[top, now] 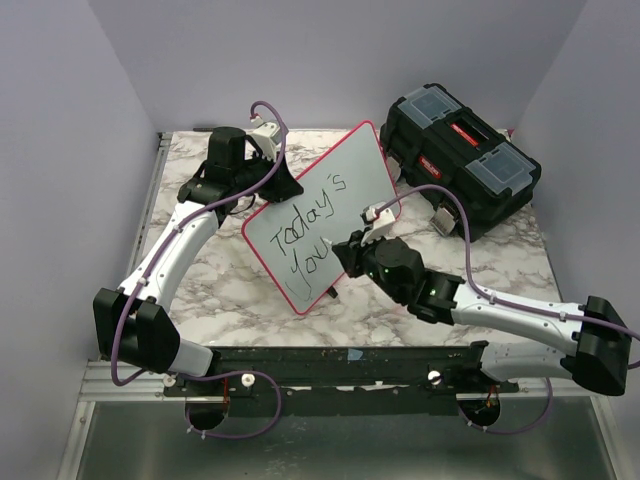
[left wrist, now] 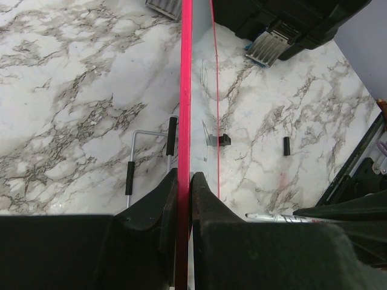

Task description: Write a sentence on the whiteboard

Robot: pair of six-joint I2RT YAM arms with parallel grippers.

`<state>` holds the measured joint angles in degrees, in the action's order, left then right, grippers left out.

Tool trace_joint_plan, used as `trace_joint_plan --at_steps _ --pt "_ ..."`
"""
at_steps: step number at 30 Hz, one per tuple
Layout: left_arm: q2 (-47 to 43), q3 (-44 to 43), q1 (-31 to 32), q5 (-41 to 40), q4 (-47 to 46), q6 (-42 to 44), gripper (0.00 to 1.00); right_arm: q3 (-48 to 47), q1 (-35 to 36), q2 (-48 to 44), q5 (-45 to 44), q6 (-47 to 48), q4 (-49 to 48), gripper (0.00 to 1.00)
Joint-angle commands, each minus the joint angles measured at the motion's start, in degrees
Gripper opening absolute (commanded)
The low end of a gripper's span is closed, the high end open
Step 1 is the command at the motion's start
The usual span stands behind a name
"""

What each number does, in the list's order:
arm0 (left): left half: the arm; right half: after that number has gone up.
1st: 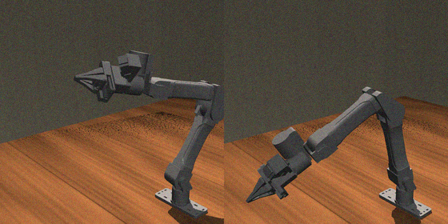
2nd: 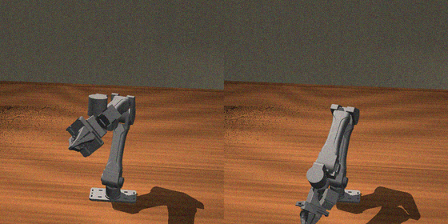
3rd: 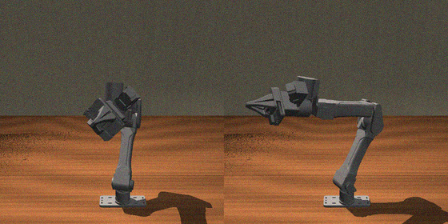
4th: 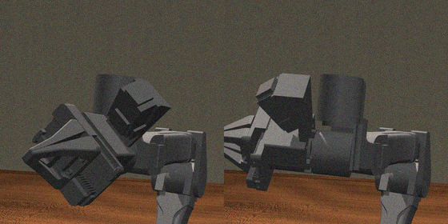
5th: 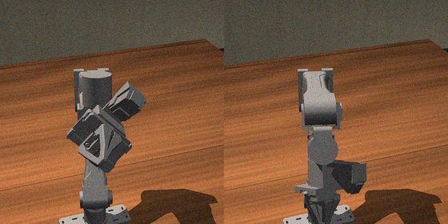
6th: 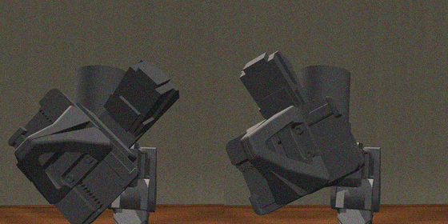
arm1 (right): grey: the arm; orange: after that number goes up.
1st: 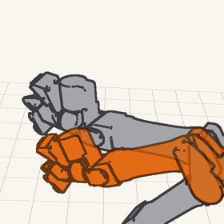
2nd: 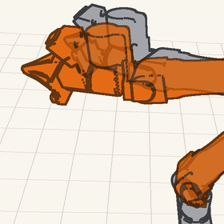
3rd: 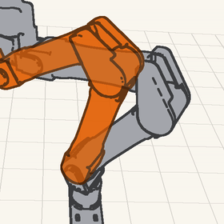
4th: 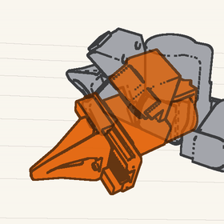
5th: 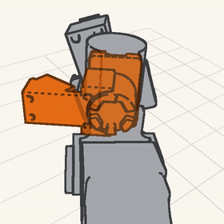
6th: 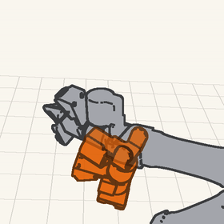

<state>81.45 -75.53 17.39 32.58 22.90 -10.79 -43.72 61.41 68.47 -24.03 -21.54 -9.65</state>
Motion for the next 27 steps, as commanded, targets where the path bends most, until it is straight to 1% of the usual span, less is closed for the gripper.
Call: trace_joint_plan --at_steps 1,6,11,19,27 --pt "0.3 0.5 0.9 -1.9 2.5 4.3 0.00 1.7 -0.5 -1.2 -6.6 1.6 -0.3 0.01" --pt "0.3 0.6 1.0 -1.8 2.5 4.3 0.00 2.1 -3.6 -0.5 -4.8 1.4 -0.2 0.01" --pt "0.6 0.5 1.0 -1.8 2.5 4.2 0.00 2.1 -5.1 0.5 -2.9 1.7 -1.1 0.01" --pt "1.0 0.3 1.0 -1.9 2.7 4.3 0.00 1.0 -5.4 2.7 0.8 1.7 -3.5 0.01" --pt "1.2 0.4 1.0 -2.0 2.7 4.5 0.00 -1.7 -5.6 6.0 -1.0 2.4 -4.4 0.01"
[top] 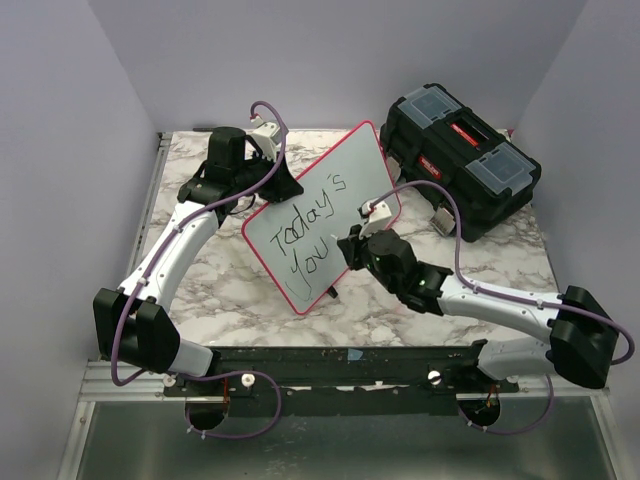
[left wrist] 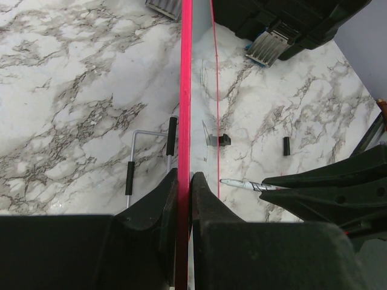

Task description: Write a sentence on the whiteboard

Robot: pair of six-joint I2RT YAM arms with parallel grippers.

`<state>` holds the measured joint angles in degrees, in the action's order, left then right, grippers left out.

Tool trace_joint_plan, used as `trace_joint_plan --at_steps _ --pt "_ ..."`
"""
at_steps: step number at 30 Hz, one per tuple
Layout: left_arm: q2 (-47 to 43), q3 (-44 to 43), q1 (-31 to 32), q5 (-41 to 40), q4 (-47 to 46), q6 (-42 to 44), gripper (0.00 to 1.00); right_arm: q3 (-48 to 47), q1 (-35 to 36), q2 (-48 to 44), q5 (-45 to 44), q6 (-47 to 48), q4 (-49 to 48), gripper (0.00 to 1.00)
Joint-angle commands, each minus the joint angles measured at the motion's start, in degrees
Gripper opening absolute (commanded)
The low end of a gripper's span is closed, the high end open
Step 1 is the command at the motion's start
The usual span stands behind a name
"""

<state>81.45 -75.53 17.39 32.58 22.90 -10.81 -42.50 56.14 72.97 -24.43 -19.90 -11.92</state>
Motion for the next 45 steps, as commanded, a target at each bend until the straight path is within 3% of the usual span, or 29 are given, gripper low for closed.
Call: trace_joint_plan --at_steps 1,10,32,45 --pt "1.2 0.4 1.0 -2.1 2.8 4.4 0.00 -3.4 -0.3 1.8 -0.9 0.7 -2.2 0.01" --pt "1.2 0.4 1.0 -2.3 2.8 4.6 0.00 -4.4 -0.8 4.4 -1.6 0.7 -2.7 0.01" --pt "1.3 0.2 1.0 -2.1 2.9 4.5 0.00 5.4 -0.7 3.7 1.4 -4.5 -1.8 0.01" --pt "1.1 0.3 1.0 -2.1 2.9 4.6 0.00 4.1 -0.8 4.1 2.4 -4.8 -1.5 0.01"
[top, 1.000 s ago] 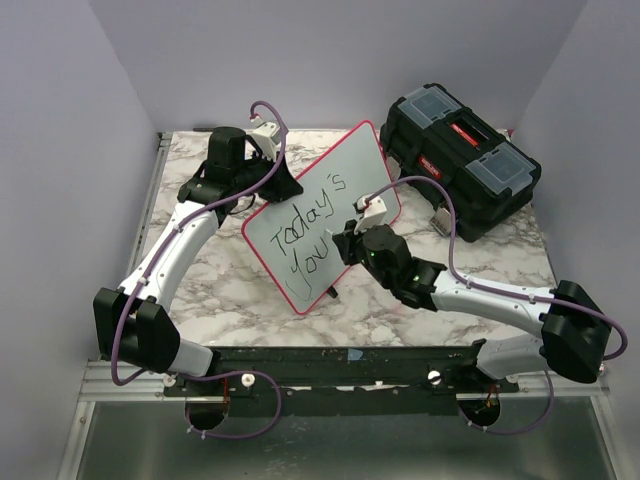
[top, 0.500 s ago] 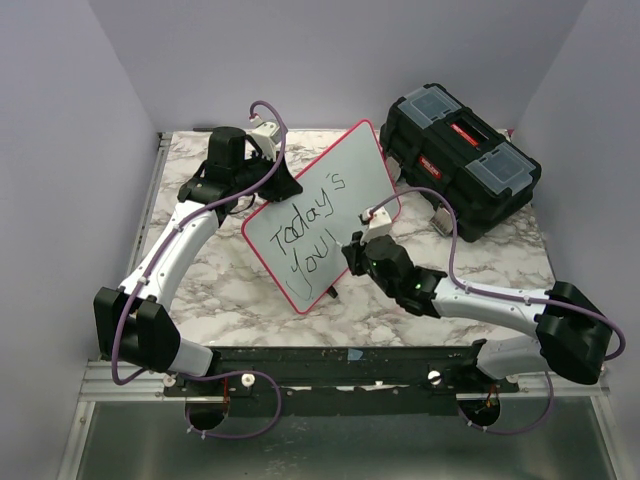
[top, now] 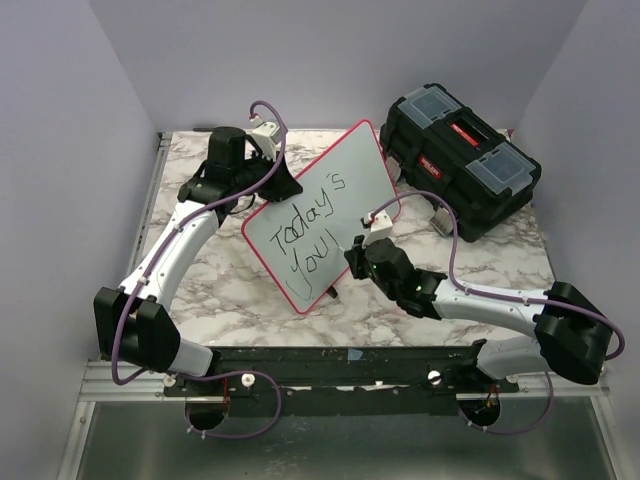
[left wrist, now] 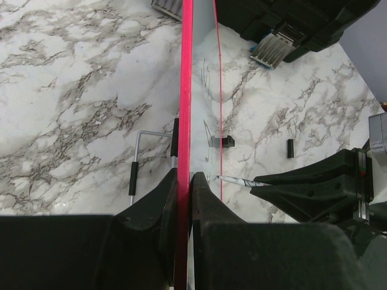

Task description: Write a sentence on the whiteboard

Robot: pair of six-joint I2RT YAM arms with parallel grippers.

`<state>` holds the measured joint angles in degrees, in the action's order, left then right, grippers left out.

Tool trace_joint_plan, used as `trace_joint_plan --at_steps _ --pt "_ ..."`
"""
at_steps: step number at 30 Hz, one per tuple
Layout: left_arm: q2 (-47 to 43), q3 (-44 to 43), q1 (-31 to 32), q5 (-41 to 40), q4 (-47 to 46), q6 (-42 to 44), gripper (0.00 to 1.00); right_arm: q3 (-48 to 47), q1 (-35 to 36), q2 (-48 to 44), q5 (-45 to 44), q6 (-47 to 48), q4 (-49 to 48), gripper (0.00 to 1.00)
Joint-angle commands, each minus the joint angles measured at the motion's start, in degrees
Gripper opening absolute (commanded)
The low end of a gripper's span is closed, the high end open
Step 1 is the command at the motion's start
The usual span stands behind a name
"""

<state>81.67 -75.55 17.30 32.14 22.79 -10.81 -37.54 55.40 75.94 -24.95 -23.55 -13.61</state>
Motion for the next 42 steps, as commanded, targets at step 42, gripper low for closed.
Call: trace_joint_plan --at_steps 42 --pt "0.8 0.3 1.1 -1.8 3.0 4.5 0.00 -12.3 -0.1 4.7 1.6 2.7 1.5 0.01"
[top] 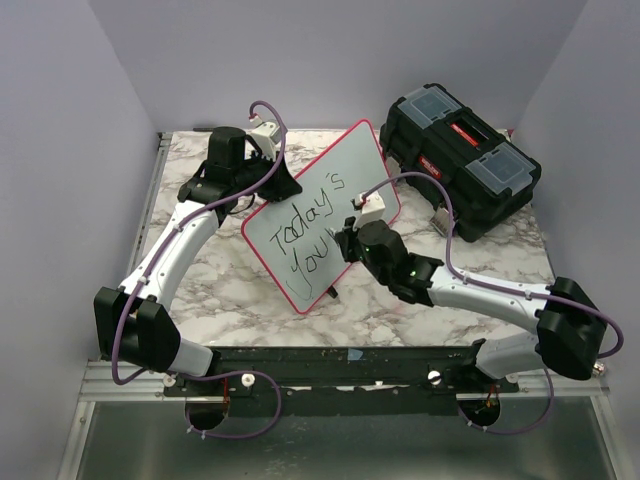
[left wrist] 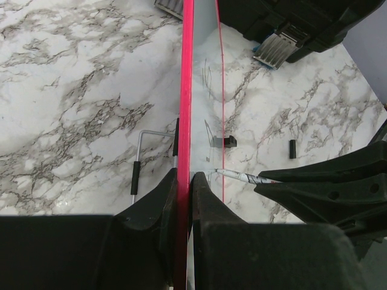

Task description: Write a sentence on the whiteboard

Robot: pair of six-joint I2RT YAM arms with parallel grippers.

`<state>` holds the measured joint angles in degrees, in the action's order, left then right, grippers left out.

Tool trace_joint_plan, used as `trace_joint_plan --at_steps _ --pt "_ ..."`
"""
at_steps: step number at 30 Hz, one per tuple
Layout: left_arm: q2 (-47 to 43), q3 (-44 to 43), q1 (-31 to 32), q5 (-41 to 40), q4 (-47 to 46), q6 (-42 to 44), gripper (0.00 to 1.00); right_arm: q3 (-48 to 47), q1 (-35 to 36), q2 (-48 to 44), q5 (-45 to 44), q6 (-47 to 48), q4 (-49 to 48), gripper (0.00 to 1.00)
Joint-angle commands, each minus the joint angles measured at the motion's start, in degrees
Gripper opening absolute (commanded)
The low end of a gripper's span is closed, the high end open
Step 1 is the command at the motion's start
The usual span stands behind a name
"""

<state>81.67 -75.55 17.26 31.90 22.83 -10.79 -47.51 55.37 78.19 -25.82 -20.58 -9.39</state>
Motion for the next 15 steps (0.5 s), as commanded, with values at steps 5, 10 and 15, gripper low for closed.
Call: trace_joint_plan --at_steps 5,10,15 --pt "0.7 0.3 1.1 -1.7 3.0 4.5 0.00 -3.5 -0.1 3.1 1.9 -0.1 -2.3 0.01" --pt "0.6 0.3 1.1 -1.7 3.0 4.5 0.00 -3.9 -0.1 3.2 0.4 -0.3 -1.5 0.01" --pt "0.7 0.2 1.1 -1.7 3.0 4.5 0.00 -3.1 0.0 0.9 -1.1 -1.2 0.0 0.01"
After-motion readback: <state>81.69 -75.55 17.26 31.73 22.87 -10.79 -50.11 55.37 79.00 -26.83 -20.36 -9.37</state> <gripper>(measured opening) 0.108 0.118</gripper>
